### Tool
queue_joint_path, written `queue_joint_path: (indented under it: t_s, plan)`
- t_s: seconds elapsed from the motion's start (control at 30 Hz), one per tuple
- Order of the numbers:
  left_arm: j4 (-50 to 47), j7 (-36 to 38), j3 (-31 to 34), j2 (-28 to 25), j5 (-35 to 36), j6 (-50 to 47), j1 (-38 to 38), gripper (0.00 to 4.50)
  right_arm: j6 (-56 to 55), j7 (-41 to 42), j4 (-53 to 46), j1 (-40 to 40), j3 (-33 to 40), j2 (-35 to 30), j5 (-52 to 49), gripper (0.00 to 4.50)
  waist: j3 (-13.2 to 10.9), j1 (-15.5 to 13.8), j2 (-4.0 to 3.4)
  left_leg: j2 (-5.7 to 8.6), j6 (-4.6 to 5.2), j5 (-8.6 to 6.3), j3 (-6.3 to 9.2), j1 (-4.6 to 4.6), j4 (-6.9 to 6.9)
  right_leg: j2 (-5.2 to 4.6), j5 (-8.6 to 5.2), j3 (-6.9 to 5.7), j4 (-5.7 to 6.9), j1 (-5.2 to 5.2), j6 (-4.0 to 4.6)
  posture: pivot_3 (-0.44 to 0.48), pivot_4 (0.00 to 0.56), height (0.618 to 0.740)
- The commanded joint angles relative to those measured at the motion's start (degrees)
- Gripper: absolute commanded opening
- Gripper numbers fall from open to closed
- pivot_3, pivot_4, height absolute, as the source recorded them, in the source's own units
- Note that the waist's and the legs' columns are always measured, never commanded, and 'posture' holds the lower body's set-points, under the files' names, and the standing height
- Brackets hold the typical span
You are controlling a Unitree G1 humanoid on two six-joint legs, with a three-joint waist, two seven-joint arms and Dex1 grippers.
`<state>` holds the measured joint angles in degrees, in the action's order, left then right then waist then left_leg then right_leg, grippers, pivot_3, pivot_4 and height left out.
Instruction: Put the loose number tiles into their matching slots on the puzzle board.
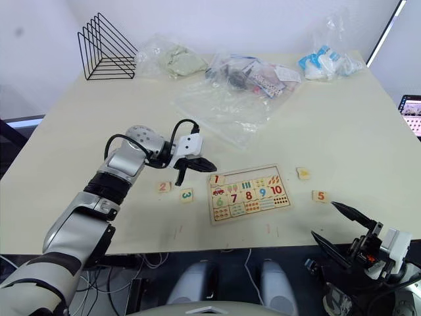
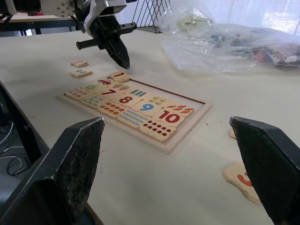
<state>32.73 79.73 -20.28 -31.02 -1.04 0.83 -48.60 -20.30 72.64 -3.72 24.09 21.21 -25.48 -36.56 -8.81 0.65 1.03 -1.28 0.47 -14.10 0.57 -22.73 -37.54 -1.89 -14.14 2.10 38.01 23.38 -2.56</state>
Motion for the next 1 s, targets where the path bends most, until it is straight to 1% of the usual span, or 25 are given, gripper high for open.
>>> queue_joint_path:
  t_s: [0.03,0.6,1.0]
  plan:
    - [0.7,0.0,0.8,0.1,-0.2,1.7,-0.7,0.02,-0.7,0.1,-1.0,0.2,0.7,-0.2,-1.0,4.50,0.0,0.0,0.00,0.00,0.00,0.00,0.00,0.00,0.00,0.00,0.00,0.00,0.00,0.00,0.00,0.000,0.150,0.740]
    - [3.8,-0.1,1.1,0.8,-0.9,4.6,-0.9,0.02,-0.8,-0.2,-1.3,0.2,0.8,-0.2,-0.9,4.50,0.0,0.0,0.00,0.00,0.00,0.00,0.00,0.00,0.00,0.00,0.00,0.00,0.00,0.00,0.00,0.000,0.150,0.740]
    - [4.2,0.2,1.2,0.8,-0.9,5.3,-0.7,0.02,-0.7,-0.4,-1.4,0.3,0.6,-0.2,-0.9,4.50,0.0,0.0,0.00,0.00,0.00,0.00,0.00,0.00,0.00,0.00,0.00,0.00,0.00,0.00,0.00,0.000,0.150,0.740]
